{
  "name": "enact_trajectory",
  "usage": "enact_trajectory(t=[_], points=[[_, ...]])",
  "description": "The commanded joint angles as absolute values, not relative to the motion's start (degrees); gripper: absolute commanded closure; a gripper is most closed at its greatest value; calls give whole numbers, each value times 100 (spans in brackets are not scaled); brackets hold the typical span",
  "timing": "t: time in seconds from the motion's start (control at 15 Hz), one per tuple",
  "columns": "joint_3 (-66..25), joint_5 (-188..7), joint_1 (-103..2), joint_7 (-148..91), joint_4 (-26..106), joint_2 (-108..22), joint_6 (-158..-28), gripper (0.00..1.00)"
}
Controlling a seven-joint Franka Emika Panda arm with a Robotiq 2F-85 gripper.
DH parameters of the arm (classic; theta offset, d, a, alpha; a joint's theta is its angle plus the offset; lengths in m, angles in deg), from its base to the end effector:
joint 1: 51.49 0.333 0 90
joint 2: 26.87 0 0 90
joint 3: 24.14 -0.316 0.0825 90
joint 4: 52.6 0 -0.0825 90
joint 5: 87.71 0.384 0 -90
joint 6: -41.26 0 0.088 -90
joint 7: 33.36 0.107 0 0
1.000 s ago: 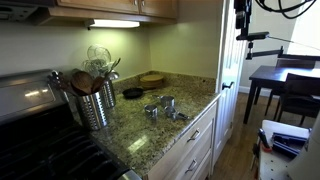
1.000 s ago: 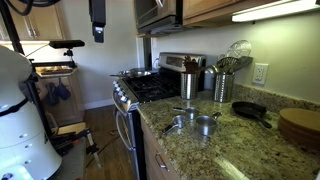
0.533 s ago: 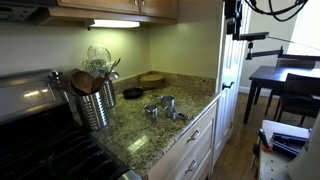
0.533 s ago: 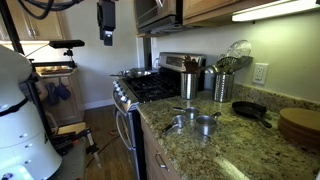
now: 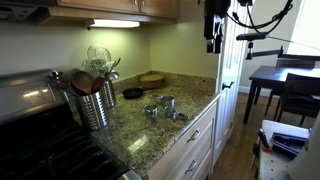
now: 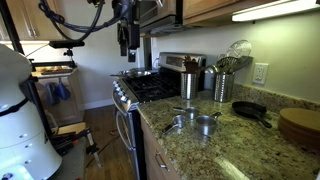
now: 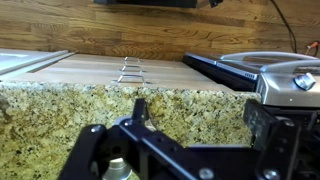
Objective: Stack the pots on the counter
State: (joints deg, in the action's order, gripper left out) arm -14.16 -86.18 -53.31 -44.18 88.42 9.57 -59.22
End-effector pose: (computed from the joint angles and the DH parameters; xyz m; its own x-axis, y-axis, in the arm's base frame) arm 0.3446 -0.0755 0.5032 0.9984 0.0184 -0.0534 0.0107 -0.9899 -0.1411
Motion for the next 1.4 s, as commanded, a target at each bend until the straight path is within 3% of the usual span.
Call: enact_trajectory(t=[0.0,1.33], points=[[-1398,-8708,-5451,-4602,9166,659,-6558,0],[-1472,-8519,-5415,-4750,8997,-916,-7637,0]])
